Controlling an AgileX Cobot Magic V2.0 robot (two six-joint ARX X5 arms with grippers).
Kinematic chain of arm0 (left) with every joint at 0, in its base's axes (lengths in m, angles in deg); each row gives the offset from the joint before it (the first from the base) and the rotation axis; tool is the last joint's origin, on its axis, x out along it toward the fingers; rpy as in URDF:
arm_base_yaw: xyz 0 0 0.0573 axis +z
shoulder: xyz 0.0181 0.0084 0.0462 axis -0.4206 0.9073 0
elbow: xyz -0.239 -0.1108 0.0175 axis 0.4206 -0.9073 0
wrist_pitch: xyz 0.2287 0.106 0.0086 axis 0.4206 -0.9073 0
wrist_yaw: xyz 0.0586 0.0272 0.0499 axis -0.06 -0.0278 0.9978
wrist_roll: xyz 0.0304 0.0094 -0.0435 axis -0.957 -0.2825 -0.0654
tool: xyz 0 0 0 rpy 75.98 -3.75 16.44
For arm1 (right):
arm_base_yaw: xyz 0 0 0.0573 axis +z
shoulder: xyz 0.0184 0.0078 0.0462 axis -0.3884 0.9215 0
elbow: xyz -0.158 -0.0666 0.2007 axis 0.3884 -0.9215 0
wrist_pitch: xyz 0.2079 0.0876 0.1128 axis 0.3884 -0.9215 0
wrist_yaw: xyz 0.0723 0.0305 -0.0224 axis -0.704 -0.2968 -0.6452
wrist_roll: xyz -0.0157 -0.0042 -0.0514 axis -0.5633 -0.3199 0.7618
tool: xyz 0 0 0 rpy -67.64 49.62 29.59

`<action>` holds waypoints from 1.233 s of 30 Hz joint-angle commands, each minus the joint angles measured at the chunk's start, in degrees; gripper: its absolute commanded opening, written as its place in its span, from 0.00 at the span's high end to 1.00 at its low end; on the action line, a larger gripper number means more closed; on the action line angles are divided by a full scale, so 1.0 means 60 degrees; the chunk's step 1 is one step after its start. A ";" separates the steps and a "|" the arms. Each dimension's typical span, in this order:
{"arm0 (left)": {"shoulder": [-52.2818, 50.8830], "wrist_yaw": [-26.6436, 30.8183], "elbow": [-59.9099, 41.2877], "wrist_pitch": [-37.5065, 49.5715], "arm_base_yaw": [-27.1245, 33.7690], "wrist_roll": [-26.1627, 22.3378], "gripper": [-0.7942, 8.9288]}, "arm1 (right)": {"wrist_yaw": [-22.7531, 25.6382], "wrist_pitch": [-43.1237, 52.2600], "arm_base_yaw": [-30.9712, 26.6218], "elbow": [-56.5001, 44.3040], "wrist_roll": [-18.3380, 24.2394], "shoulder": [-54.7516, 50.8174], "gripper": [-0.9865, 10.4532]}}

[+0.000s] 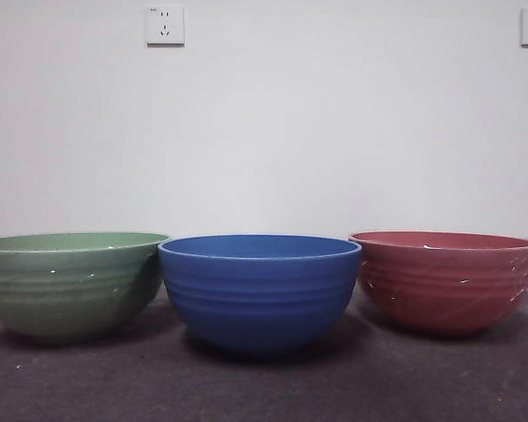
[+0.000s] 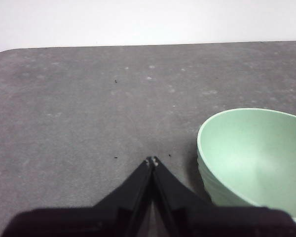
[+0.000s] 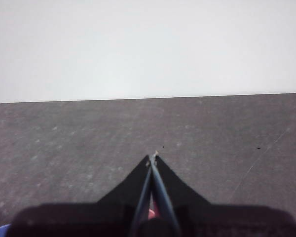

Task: Pick up the green bowl on the top,put the green bowl on the left,pick up the red bowl in the middle,put the red bowl on the right

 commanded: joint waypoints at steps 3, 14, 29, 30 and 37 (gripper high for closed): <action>-0.0015 0.0007 -0.0120 -0.0055 0.0022 -0.0120 0.92 | 0.0033 0.0076 0.0007 -0.0073 -0.0095 -0.0007 0.91; -0.0015 0.0007 -0.0120 -0.0055 0.0022 -0.0120 0.92 | 0.0029 0.0025 0.0011 -0.0076 0.0364 -0.0033 0.91; -0.0015 0.0004 -0.0120 -0.0055 0.0022 -0.0120 0.92 | -0.1905 0.0838 -0.1657 -0.4645 0.1104 -0.3446 0.91; -0.0015 0.0004 -0.0120 -0.0055 0.0022 -0.0120 0.92 | -0.2073 0.0878 -0.1727 -0.4863 0.1053 -0.3632 0.91; -0.0015 -0.0007 -0.0120 -0.0055 0.0022 -0.0120 0.92 | -0.2291 0.0583 -0.1876 -0.5322 0.1027 -0.4288 0.91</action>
